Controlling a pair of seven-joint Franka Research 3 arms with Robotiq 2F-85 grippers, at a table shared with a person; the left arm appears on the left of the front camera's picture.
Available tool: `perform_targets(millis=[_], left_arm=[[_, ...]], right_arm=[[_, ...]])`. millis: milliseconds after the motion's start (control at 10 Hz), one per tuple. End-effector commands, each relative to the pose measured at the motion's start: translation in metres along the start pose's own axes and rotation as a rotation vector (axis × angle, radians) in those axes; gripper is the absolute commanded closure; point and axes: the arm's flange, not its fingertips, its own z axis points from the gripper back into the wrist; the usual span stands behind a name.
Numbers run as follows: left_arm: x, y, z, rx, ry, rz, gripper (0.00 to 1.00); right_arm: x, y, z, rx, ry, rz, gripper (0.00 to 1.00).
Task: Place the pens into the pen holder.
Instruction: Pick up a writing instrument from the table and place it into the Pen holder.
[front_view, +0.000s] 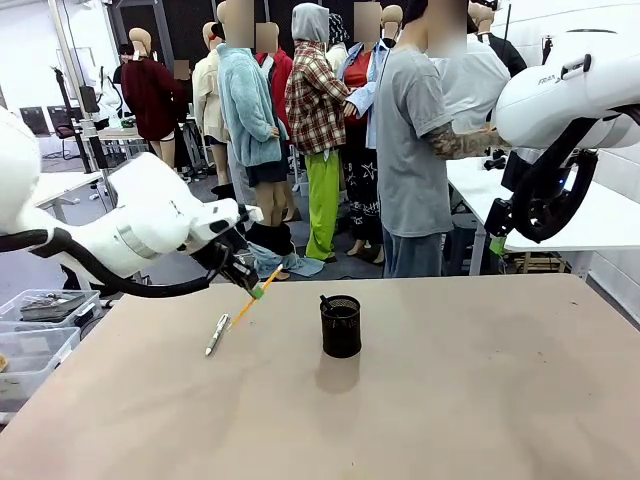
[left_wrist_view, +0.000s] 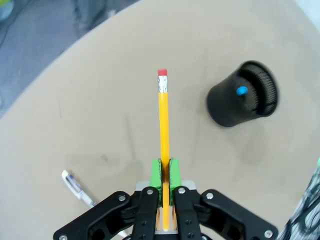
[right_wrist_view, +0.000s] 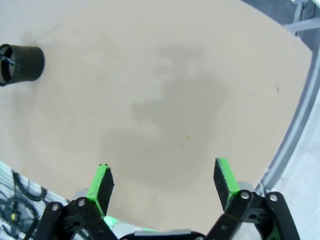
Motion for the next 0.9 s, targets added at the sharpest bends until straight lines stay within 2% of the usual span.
perform_targets(millis=[0,200,400,600,800], left_arm=[[-0.031,-0.006,0.016,-0.148,-0.156,-0.034,1.0],[-0.03,-0.025,0.027,-0.276,-0.335,-0.052,1.0],[-0.024,-0.043,0.026,-0.31,-0.493,-0.074,1.0],[-0.01,-0.061,0.011,-0.331,-0.578,-0.09,1.0],[0.01,-0.07,-0.011,-0.247,-0.632,-0.081,1.0]], right_arm=[[0.0,0.0,0.0,-0.015,0.005,0.001,0.0],[0.0,0.0,0.0,-0.015,0.005,0.001,0.0],[0.0,0.0,0.0,-0.015,0.005,0.001,0.0],[0.0,0.0,0.0,-0.015,0.005,0.001,0.0],[0.0,0.0,0.0,-0.015,0.005,0.001,0.0]])
